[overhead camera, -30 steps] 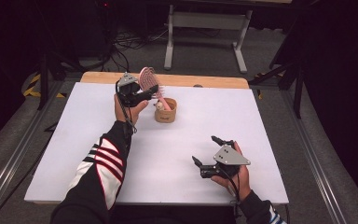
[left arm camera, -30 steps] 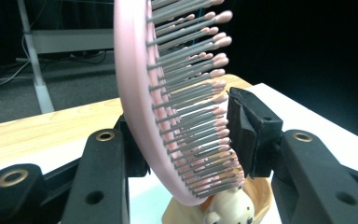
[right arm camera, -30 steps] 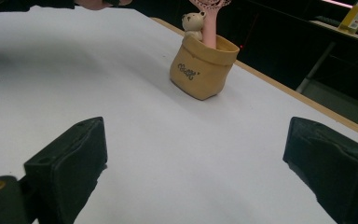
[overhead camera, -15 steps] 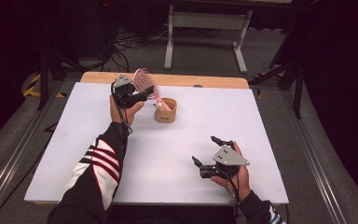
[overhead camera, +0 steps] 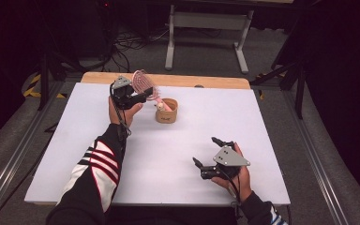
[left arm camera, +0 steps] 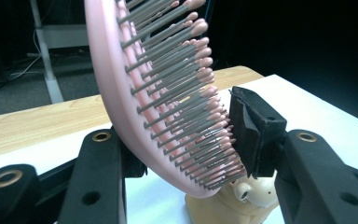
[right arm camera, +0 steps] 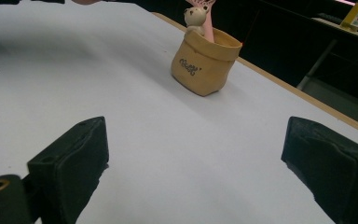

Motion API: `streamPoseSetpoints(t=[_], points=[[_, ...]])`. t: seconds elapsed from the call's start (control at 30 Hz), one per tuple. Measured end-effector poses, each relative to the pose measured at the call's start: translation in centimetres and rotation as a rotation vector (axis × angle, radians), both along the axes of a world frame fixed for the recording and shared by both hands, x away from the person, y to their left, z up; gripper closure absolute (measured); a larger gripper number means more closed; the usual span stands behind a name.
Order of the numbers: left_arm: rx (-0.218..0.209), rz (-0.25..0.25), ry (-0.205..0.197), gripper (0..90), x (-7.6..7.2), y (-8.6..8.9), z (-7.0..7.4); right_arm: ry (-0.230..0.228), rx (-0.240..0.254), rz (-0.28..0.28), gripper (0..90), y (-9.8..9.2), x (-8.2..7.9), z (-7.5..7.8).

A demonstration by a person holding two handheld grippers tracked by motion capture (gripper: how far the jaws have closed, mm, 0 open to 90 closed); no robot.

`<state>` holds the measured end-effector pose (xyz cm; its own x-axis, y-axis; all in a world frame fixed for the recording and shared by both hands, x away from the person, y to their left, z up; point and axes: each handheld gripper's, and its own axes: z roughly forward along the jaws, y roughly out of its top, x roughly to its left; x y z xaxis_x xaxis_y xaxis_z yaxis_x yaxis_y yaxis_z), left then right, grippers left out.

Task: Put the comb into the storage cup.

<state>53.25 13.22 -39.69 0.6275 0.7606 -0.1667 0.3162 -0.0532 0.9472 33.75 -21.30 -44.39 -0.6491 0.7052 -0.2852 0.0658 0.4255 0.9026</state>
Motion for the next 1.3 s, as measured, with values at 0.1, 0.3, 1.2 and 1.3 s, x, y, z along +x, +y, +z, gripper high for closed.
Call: streamPoseSetpoints(t=[0.1,0.3,1.2,1.3], points=[[0.007,-0.003,-0.014,52.1,-0.20,-0.08,0.01,-0.001,-0.005,0.001,7.7,0.02,0.00,-0.02],[0.028,0.024,-0.033,46.9,-0.38,-0.07,0.25,-0.001,-0.005,0.000,7.7,0.01,0.03,-0.01],[0.050,0.045,-0.015,5.1,-0.39,-0.13,0.23,0.000,-0.007,0.001,7.7,-0.02,0.05,-0.03],[0.062,0.043,-0.021,3.3,-0.55,0.13,0.26,-0.002,-0.001,-0.001,7.7,-0.04,0.03,0.00]])
